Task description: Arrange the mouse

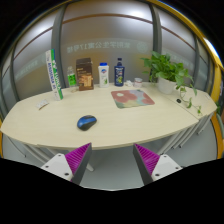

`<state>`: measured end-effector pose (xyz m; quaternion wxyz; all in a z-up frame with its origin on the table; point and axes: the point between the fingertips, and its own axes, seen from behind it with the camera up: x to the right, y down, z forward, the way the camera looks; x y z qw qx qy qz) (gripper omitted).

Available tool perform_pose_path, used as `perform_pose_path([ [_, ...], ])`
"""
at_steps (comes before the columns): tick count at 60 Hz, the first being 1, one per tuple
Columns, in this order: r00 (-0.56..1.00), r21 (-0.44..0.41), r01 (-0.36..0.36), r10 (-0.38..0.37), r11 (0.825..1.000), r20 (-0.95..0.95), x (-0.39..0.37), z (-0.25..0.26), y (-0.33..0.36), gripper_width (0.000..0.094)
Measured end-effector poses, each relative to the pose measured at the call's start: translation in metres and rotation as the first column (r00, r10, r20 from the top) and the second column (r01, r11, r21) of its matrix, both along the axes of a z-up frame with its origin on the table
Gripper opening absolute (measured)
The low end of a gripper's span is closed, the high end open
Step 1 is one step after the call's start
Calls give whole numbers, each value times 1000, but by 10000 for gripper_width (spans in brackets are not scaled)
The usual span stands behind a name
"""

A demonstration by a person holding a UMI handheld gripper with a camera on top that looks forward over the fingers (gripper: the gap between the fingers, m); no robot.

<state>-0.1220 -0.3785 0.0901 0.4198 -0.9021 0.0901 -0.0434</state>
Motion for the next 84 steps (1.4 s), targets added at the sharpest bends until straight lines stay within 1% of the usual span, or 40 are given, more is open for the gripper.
perform_pose_path([
  [9, 997, 27, -74, 75, 997, -22, -70, -40, 58, 855],
  [16, 994, 26, -103, 103, 994, -35, -98, -67, 103, 855],
  [22, 995, 8, -99, 99, 995, -29, -104, -87, 138, 854],
  [29, 996, 2, -87, 87, 996, -29, -101, -97, 171, 853],
  [33, 997, -7, -77, 77, 997, -26, -96, -99, 186, 853],
  [39, 996, 0, -81, 81, 997, -35, -96, -96, 208, 835],
  [41, 996, 0, -83, 83, 997, -30, -96, -95, 214, 816],
  [44, 995, 2, -94, 94, 996, -23, -97, -95, 223, 750],
  [50, 995, -30, -103, 103, 994, 7, -92, -104, 231, 560],
  [51, 994, -16, -112, 112, 994, 15, -93, -102, 234, 512],
  [52, 992, -18, -123, 123, 992, 19, -94, -103, 234, 489],
  [54, 990, -15, -140, 140, 990, 23, -95, -103, 236, 480],
  [59, 981, -19, -190, 191, 982, 23, -99, -103, 239, 415],
  [61, 977, -25, -214, 214, 977, 21, -100, -103, 239, 387],
  [64, 967, -34, -253, 253, 967, -1, -103, -102, 241, 368],
  [67, 957, -18, -287, 286, 958, -46, -109, -90, 246, 359],
  [70, 940, 17, -335, 335, 942, -62, -110, -64, 255, 360],
  [72, 932, 61, -353, 357, 934, -69, -106, -40, 265, 361],
  [75, 917, 125, -381, 392, 916, -79, -98, -2, 280, 361],
  [80, 916, 229, -367, 393, 902, -79, -57, 63, 315, 360],
  [82, 924, 270, -344, 375, 899, -71, -32, 83, 332, 361],
  [84, 932, 293, -328, 359, 898, -58, -5, 96, 346, 360],
])
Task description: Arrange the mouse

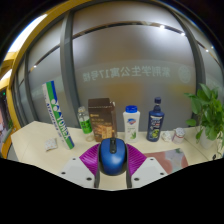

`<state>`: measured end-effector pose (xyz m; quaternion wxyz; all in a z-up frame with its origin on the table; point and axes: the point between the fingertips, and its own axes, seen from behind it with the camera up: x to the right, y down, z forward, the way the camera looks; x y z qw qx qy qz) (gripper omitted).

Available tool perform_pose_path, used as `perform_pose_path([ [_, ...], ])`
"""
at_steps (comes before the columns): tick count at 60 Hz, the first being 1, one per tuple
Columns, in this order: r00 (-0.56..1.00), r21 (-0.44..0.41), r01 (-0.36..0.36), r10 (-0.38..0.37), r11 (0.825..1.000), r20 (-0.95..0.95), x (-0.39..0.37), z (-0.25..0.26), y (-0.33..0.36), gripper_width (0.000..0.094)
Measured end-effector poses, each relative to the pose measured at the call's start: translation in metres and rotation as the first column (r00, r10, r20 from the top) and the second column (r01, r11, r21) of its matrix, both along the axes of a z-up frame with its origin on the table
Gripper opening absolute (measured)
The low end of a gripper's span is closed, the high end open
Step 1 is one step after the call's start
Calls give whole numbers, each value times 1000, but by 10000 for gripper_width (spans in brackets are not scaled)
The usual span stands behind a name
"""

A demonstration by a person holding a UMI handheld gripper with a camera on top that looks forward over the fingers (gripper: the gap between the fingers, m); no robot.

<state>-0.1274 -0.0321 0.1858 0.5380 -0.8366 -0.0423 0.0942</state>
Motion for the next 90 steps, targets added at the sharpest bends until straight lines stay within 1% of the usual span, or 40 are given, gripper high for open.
perform_pose_path([
  [3, 999, 16, 39, -39, 999, 17, 43, 5, 21, 359],
  [6, 996, 4, 74, -74, 997, 43, 85, -9, 38, 358],
  [11, 987, -78, 141, -134, 987, 90, 147, -57, 56, 357],
  [15, 979, -158, 176, -157, 972, 127, 183, -104, 59, 356],
  [16, 979, -165, 177, -157, 970, 130, 190, -119, 58, 358],
  [22, 976, -246, 193, -159, 950, 151, 210, -164, 58, 366],
  [28, 976, -273, 189, -152, 943, 153, 214, -185, 58, 447],
  [32, 980, -313, 177, -139, 933, 141, 211, -193, 53, 492],
  [34, 979, -313, 185, -148, 932, 141, 212, -191, 52, 533],
  [36, 976, -304, 196, -157, 932, 149, 214, -186, 50, 610],
  [40, 972, -286, 204, -160, 936, 173, 215, -173, 44, 846],
  [41, 971, -281, 206, -161, 937, 176, 215, -168, 42, 866],
  [43, 969, -273, 214, -168, 938, 182, 216, -159, 36, 835],
  [47, 966, -263, 226, -181, 938, 186, 212, -139, 22, 856],
  [53, 961, -236, 232, -185, 943, 208, 206, -105, -8, 863],
  [60, 949, -168, 248, -205, 954, 239, 197, -60, -47, 863],
  [69, 941, -117, 265, -230, 957, 250, 184, -20, -105, 855],
  [77, 938, -93, 262, -232, 961, 256, 169, 0, -153, 854],
  [90, 943, -99, 263, -233, 960, 239, 152, 12, -200, 850],
])
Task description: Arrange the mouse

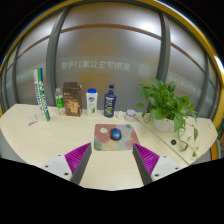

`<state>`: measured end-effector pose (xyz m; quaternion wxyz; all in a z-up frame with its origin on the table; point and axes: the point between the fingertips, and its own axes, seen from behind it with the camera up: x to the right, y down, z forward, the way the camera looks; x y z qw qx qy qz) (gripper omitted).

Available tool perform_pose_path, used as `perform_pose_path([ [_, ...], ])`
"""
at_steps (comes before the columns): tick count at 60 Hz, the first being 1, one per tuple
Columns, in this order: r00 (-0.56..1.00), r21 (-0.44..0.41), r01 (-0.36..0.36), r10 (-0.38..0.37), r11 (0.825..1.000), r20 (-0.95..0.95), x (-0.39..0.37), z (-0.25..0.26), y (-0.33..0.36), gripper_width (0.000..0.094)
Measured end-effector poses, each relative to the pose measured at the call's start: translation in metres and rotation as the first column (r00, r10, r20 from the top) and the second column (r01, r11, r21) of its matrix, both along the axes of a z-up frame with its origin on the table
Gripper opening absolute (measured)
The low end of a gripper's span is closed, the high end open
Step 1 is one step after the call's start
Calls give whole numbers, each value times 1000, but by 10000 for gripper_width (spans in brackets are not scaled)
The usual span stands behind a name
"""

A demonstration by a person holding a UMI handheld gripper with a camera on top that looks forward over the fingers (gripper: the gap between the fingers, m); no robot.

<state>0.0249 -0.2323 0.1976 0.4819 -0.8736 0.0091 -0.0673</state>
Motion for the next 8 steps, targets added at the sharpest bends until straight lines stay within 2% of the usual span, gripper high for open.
perform_pose_path([
  [8, 1000, 3, 3, -3, 1000, 3, -3, 4, -7, 852],
])
